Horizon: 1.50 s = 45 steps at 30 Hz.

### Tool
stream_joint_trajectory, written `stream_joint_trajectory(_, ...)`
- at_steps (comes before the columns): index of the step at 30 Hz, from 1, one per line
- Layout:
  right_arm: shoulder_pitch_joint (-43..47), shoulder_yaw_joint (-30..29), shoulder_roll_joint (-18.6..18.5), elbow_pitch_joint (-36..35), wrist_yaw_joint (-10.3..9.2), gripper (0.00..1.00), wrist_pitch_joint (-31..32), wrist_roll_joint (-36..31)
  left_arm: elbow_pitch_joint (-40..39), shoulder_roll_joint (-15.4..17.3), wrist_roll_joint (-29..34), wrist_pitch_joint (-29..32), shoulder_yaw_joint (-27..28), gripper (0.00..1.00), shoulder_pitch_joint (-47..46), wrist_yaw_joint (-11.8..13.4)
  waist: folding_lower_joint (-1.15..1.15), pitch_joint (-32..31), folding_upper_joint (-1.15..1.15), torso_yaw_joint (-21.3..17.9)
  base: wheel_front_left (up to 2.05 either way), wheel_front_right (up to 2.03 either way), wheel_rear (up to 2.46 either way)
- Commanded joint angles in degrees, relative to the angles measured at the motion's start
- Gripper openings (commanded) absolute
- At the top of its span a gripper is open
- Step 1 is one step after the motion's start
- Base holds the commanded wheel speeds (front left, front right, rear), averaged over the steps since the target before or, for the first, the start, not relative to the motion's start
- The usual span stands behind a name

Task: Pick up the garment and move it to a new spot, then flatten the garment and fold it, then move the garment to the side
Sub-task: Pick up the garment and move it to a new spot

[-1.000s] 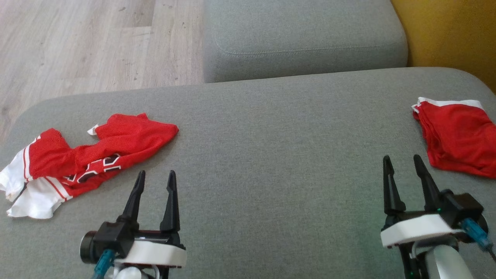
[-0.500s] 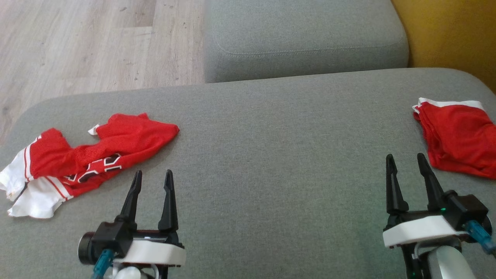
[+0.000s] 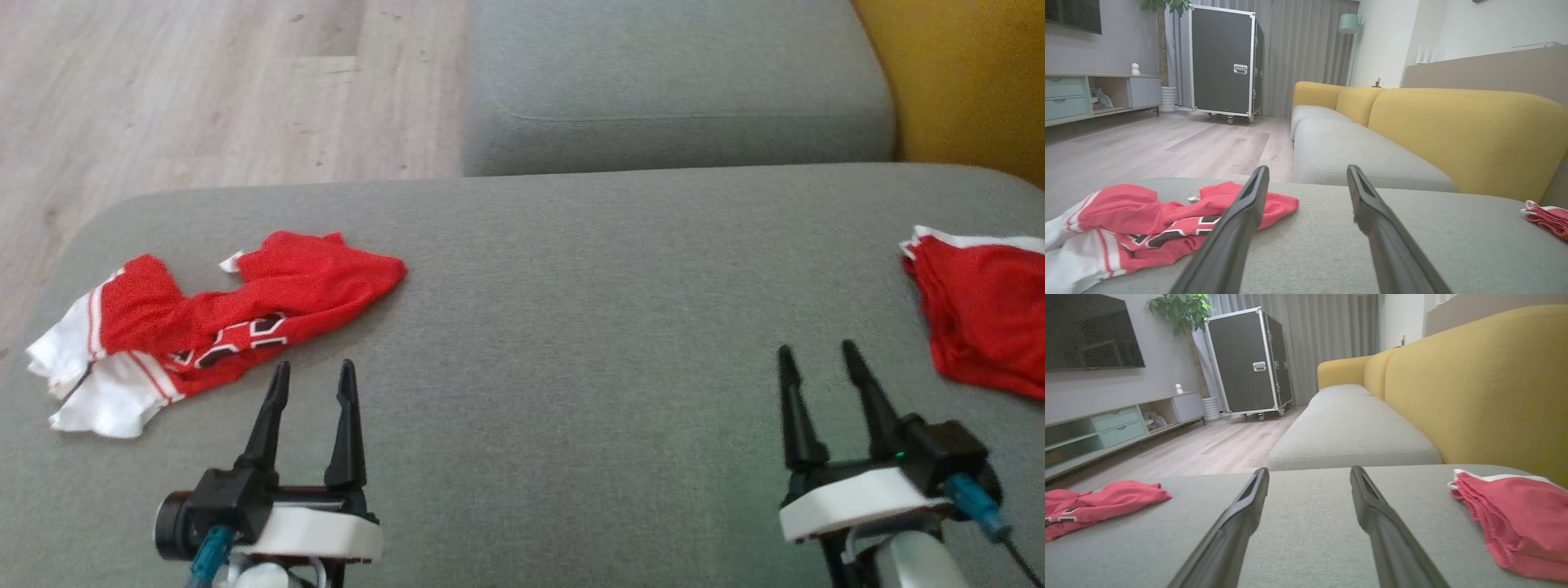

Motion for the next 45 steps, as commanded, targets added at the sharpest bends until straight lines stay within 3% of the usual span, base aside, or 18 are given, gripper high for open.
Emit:
stream_joint_trajectory(1, -1.2, 2.6, -0.2, -1.4, 0.19, 1.0, -0.6, -0.2, -1.4, 0.2, 1.0, -0.3, 2.6, 1.0, -1.8, -0.2, 0.0, -0.3, 0.0, 1.5, 0.0, 0.0, 0.0)
stream_joint_trajectory(24, -0.1, 11.0, -0.2, 0.3, 0.19, 1.0, -0.6, 4.7, -0.7, 0.2, 5.4, -0.3, 7.3, 1.0, 0.3, -2.4, 0.0, -3.1, 0.0, 18.4, 0.0, 0.0, 0.0)
stream_joint_trajectory(31, -0.2, 11.6, -0.2, 0.3, 0.19, 1.0, -0.6, 5.3, -0.3, 0.8, 5.7, -0.3, 10.0, 1.0, 0.4, -2.2, 0.0, -3.2, 0.0, 18.5, 0.0, 0.0, 0.0)
stream_joint_trajectory(38, -0.9, 11.5, -0.2, 0.3, 0.19, 1.0, -0.6, 4.6, 0.4, 3.0, 6.0, -0.3, 13.2, 1.0, -2.7, -3.1, 0.0, -1.4, 0.0, 15.2, 0.0, 0.0, 0.0)
stream_joint_trajectory(45, -3.3, 10.1, -0.2, -1.0, 0.19, 1.0, -0.6, 2.1, 2.7, 7.0, 6.3, -0.3, 13.4, 1.0, -13.2, -4.6, 0.0, 4.2, 0.0, 11.6, 0.0, 0.0, 0.0)
